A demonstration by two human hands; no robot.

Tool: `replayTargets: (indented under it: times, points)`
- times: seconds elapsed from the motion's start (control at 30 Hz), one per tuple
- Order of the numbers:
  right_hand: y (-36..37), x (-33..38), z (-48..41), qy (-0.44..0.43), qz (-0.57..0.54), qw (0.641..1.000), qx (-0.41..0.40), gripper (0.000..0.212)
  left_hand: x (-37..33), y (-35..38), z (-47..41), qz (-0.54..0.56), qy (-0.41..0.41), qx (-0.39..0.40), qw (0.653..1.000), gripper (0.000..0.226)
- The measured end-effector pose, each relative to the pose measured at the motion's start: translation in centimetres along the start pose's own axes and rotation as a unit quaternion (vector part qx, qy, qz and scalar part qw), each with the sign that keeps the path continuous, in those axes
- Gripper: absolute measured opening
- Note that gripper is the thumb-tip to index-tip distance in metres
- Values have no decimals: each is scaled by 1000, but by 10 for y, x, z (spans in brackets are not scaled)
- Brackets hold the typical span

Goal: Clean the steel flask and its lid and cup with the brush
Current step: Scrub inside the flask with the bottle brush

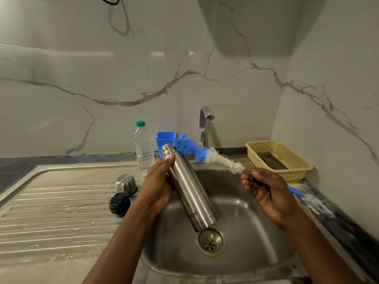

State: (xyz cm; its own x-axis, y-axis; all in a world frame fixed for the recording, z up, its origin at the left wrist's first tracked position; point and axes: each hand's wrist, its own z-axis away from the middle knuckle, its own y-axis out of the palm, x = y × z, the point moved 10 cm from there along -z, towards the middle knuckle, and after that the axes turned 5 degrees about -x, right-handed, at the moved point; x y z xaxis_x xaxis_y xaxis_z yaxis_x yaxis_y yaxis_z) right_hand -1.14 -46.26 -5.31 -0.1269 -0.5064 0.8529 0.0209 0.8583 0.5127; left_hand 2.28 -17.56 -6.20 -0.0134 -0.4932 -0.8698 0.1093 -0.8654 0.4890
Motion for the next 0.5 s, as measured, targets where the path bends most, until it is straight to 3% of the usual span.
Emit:
replayTargets:
  times: [0.5]
  points:
    - [-4, -2, -2, 9, 26, 999, -20, 24, 2, -1, 0, 125, -17, -12, 992, 39]
